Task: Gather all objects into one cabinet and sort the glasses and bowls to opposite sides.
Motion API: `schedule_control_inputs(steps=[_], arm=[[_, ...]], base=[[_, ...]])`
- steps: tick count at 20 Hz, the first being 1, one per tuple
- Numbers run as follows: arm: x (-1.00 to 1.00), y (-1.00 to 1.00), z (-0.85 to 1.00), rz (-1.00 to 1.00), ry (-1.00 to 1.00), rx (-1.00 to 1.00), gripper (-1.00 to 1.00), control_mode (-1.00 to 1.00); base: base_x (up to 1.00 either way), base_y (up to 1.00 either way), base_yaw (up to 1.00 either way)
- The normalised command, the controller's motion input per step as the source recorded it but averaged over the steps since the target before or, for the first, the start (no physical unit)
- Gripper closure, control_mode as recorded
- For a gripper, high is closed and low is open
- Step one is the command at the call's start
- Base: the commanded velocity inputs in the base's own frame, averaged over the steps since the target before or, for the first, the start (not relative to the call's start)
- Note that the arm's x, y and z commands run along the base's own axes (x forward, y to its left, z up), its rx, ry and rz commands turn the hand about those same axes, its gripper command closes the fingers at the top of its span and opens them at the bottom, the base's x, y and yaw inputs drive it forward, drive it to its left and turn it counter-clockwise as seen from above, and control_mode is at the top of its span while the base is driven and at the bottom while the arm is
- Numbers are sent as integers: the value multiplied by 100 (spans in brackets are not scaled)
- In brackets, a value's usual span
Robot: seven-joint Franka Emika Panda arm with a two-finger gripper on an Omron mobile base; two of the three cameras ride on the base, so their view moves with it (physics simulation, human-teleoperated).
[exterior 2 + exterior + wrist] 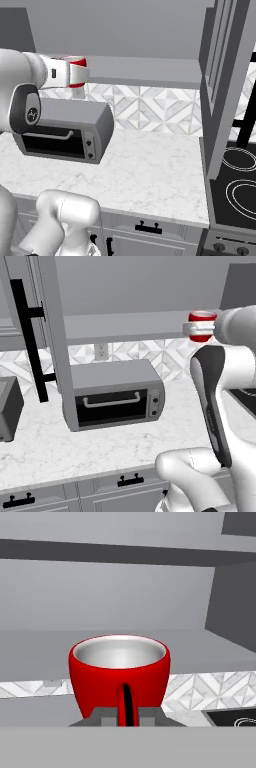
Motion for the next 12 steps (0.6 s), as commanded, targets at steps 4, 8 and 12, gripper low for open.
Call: schedule_control_inputs(steps=[4, 8, 12], arm=[[-77, 0, 3, 0, 1, 0, 100, -100], [-75, 5, 0, 0, 1, 0, 100, -100], [-54, 11, 0, 0, 0, 0, 100, -100]], base=[[0, 0, 0], [0, 0, 0], [0, 0, 0]])
